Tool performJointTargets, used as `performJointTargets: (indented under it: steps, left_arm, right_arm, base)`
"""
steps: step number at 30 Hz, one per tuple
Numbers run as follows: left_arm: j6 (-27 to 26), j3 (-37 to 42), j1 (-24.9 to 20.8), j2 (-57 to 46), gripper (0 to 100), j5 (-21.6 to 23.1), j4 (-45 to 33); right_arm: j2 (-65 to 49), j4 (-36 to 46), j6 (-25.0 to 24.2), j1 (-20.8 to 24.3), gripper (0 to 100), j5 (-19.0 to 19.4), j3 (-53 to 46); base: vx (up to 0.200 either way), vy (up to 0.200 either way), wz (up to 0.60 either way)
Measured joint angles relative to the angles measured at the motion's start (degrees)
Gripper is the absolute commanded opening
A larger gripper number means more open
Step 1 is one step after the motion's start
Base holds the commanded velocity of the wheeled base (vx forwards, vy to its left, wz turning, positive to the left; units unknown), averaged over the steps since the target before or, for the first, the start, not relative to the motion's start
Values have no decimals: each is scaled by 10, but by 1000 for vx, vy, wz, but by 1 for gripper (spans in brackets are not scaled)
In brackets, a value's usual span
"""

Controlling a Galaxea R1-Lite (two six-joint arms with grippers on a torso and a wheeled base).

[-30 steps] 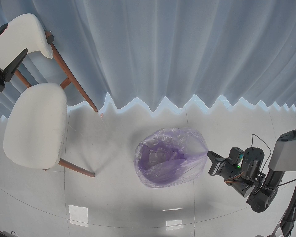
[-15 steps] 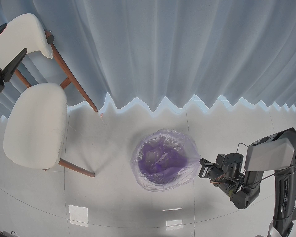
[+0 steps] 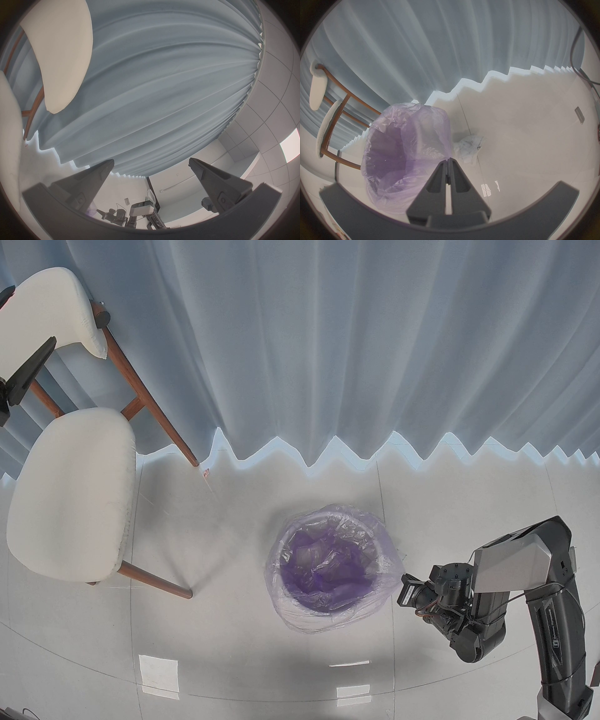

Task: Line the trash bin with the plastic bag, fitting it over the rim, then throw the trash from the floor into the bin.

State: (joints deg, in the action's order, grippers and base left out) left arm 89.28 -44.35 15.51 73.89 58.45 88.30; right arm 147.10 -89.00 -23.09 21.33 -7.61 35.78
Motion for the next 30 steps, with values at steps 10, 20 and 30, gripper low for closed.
performJointTargets:
  steps: [10, 20, 30]
  left_arm:
    - [0, 0, -4, 0, 100, 0, 0]
    - [-2, -2, -4, 1, 100, -1, 0]
    - [-2, -6, -3, 3, 100, -3, 0]
  right_arm:
    - [17, 0, -13, 0, 100, 0, 10]
    - [18, 0, -59, 4, 100, 0, -7]
    - [-33, 0, -105, 7, 100, -2, -38]
  base:
    - [0, 0, 0]
    - [0, 0, 0]
    - [0, 0, 0]
